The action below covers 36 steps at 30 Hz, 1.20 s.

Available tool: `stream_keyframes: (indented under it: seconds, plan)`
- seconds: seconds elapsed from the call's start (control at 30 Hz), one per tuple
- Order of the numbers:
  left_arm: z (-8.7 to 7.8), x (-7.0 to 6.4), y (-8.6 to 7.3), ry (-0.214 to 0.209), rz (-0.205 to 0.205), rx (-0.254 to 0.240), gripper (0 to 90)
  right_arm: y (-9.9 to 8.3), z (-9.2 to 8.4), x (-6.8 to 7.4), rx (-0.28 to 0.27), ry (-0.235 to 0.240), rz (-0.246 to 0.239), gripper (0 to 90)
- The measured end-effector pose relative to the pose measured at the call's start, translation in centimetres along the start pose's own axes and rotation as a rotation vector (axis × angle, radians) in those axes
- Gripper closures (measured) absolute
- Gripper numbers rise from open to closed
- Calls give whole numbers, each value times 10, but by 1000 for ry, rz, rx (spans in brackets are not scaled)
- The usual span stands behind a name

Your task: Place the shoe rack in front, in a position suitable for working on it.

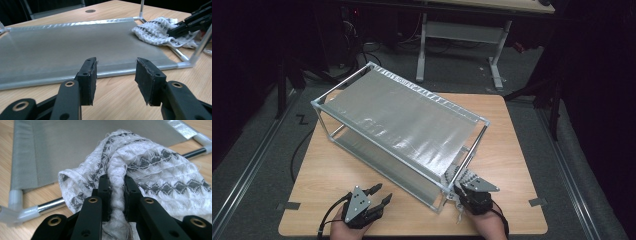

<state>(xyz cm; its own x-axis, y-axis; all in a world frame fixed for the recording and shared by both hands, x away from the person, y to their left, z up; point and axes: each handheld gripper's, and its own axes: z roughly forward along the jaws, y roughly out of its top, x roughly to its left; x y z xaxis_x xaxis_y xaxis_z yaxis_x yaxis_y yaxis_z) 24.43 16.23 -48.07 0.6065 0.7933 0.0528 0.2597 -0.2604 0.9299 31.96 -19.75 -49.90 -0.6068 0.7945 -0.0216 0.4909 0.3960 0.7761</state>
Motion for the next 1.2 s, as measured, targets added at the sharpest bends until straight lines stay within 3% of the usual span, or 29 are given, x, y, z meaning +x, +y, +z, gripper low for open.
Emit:
stream_keyframes:
  seconds: [0.17,0.3,0.47,0.5,0.53,0.6,0.67,0.97,1.07,1.17,1.2]
  plan:
    - [-11,-1,-3,23,-10,2,521,16,19,15,2,46,-48,793]
    - [-13,-4,-1,12,-17,-3,522,18,22,19,-6,49,-62,793]
    - [-4,-13,6,-43,-10,-15,523,17,2,17,-94,31,-49,790]
    - [0,-18,10,-52,4,-20,512,13,-10,12,-129,14,-35,788]
    - [0,-18,10,-52,4,-20,507,13,-10,12,-129,14,-35,788]
    - [7,-23,17,-77,9,-28,487,3,-27,2,-156,-12,2,782]
    - [15,-32,23,-120,19,-37,481,-3,-35,-3,-156,-30,16,777]
    - [36,-54,42,-226,23,-71,456,-20,-52,-16,-128,-117,79,755]
    - [46,-63,51,-263,48,-79,476,-22,-61,-16,-153,-143,80,753]
    - [51,-67,54,-273,56,-82,507,-20,-64,-16,-172,-143,72,750]
    - [53,-69,55,-272,69,-85,559,-14,-65,-14,-197,-132,62,751]
